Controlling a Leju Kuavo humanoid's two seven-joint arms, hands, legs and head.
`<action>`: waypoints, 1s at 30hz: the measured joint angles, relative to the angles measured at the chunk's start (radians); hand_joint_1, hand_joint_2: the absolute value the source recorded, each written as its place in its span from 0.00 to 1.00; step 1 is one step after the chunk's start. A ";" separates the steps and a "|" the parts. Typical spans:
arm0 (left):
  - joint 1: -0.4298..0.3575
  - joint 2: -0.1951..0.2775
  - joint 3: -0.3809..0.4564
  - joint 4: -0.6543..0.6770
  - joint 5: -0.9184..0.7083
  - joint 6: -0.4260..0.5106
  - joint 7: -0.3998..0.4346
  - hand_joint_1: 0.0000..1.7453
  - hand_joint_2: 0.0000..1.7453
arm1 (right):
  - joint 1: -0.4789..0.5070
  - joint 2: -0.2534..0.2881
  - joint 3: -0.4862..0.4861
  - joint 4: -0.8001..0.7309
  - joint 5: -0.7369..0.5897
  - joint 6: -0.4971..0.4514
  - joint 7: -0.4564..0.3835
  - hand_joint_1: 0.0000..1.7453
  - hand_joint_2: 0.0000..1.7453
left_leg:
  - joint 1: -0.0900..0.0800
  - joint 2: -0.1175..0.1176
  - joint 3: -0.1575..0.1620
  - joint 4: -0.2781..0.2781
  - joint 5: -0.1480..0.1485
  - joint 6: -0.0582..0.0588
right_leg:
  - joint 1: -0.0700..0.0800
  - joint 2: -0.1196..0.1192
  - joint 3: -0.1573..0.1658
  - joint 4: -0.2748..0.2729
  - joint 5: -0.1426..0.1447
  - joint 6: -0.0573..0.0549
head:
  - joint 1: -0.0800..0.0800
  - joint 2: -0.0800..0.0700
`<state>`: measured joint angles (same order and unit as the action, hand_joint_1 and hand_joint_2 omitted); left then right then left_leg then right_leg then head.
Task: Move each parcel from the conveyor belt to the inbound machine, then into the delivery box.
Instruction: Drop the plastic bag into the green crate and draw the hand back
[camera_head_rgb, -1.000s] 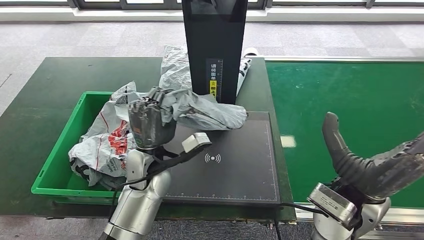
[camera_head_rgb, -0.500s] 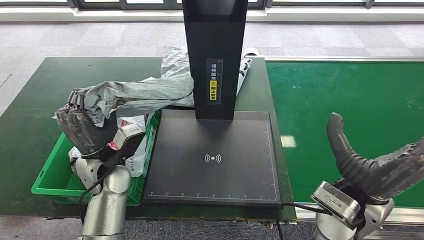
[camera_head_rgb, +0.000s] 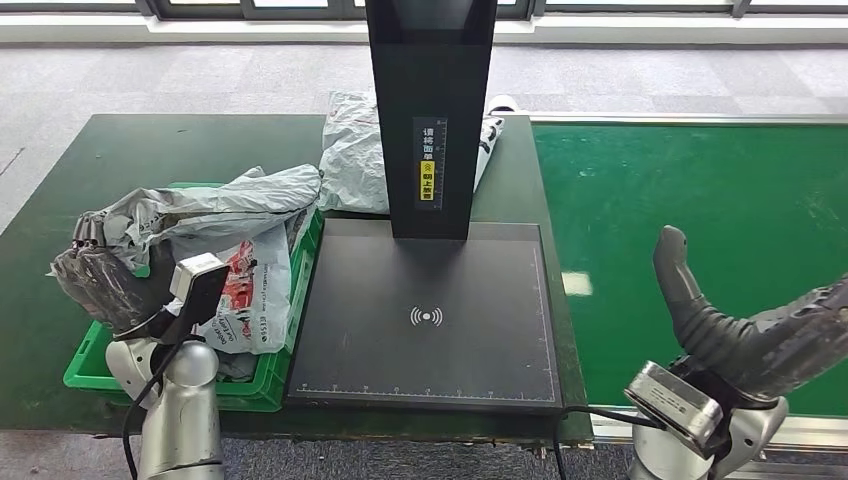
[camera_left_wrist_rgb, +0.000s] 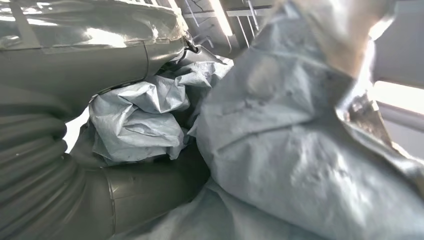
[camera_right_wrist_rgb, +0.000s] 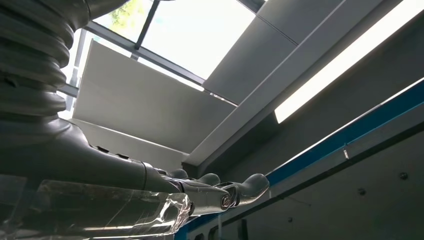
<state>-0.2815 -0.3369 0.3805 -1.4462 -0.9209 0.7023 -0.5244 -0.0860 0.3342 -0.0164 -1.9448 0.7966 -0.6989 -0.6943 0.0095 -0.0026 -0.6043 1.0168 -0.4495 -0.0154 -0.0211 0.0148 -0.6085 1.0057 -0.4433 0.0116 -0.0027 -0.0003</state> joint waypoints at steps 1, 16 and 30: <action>-0.007 -0.002 0.022 0.019 -0.014 0.000 -0.004 1.00 1.00 | 0.000 0.000 0.000 0.001 -0.001 0.000 0.000 0.00 1.00 | 0.000 0.000 0.000 0.000 0.000 0.000 | 0.000 0.000 0.000 0.000 0.000 0.000 | 0.000 0.000; -0.071 -0.013 0.160 0.223 -0.361 0.000 0.233 0.00 0.75 | 0.001 0.000 0.000 0.020 -0.002 0.000 0.000 0.00 1.00 | 0.000 -0.001 0.000 0.000 0.000 0.000 | 0.000 0.000 0.000 0.000 0.000 0.000 | 0.000 0.000; -0.080 -0.015 0.191 0.279 -0.282 0.000 0.234 0.00 0.00 | -0.001 0.000 0.000 0.055 -0.004 0.000 0.000 0.00 1.00 | 0.000 -0.007 0.001 -0.001 0.004 -0.001 | 0.000 -0.009 0.005 0.000 0.000 -0.001 | 0.000 0.000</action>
<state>-0.3612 -0.3523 0.5716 -1.1668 -1.2030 0.7023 -0.2903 -0.0871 0.3342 -0.0164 -1.8901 0.7924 -0.6987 -0.6943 0.0095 -0.0098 -0.6030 1.0161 -0.4452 -0.0168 -0.0208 0.0054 -0.6038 1.0058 -0.4434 0.0109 -0.0027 -0.0002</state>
